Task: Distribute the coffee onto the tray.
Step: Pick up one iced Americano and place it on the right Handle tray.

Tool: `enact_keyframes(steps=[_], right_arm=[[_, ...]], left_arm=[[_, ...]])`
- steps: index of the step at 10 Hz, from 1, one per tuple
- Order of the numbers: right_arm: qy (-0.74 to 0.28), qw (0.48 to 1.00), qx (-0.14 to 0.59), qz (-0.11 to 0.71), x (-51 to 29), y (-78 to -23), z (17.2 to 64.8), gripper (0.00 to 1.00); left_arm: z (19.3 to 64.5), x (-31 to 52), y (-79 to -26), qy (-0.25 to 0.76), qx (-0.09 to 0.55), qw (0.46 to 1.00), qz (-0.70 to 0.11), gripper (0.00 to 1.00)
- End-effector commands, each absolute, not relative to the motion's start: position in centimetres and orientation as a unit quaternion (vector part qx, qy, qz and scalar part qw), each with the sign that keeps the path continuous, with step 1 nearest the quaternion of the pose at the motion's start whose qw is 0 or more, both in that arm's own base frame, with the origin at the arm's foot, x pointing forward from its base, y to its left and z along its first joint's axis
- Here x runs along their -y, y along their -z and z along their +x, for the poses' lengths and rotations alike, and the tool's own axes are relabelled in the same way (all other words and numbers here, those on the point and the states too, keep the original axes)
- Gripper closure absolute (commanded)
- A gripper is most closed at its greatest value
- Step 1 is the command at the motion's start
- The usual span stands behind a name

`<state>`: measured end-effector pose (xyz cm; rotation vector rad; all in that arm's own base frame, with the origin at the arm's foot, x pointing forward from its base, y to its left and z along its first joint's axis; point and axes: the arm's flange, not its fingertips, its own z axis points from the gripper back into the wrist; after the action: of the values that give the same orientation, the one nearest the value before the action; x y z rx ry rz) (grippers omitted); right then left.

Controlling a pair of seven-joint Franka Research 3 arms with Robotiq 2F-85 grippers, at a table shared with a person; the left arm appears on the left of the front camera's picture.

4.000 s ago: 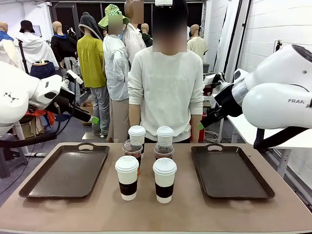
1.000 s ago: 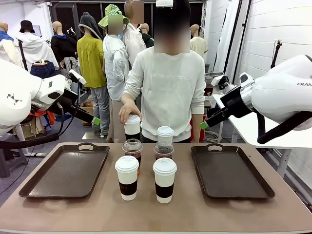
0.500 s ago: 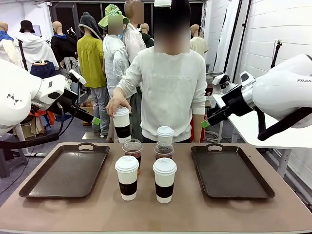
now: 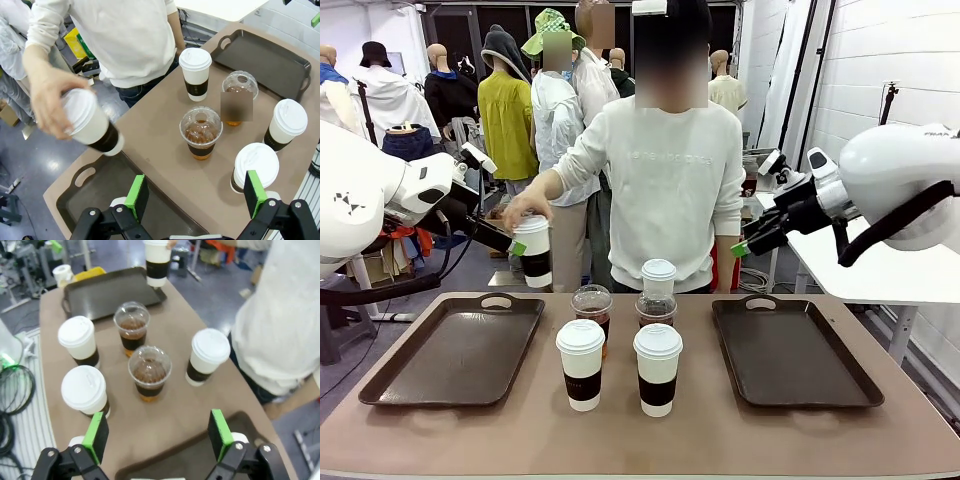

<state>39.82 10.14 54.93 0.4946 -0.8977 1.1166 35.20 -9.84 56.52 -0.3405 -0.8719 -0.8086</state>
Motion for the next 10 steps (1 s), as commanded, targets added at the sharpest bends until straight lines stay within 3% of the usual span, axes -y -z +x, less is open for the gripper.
enact_keyframes(steps=[1,5,7,8,10], right_arm=[[-0.533,0.679,0.418,0.284,-9.8,-52.8,42.6,0.00],[-0.547,0.666,0.395,0.320,-9.4,-49.6,44.5,0.00],[-0.531,0.691,0.393,0.293,-9.5,-49.5,44.7,0.00],[-0.536,0.667,0.400,0.329,-9.2,-49.0,43.7,0.00],[-0.536,0.667,0.400,0.329,-9.2,-49.0,43.7,0.00]], left_arm=[[35.3,9.7,-56.4,0.384,0.409,0.812,-0.162,0.00],[35.3,9.7,-56.4,0.384,0.409,0.812,-0.162,0.00],[35.3,9.7,-56.4,0.384,0.409,0.812,-0.162,0.00],[35.3,9.7,-56.4,0.384,0.409,0.812,-0.162,0.00],[35.3,9.7,-56.4,0.384,0.409,0.812,-0.162,0.00]])
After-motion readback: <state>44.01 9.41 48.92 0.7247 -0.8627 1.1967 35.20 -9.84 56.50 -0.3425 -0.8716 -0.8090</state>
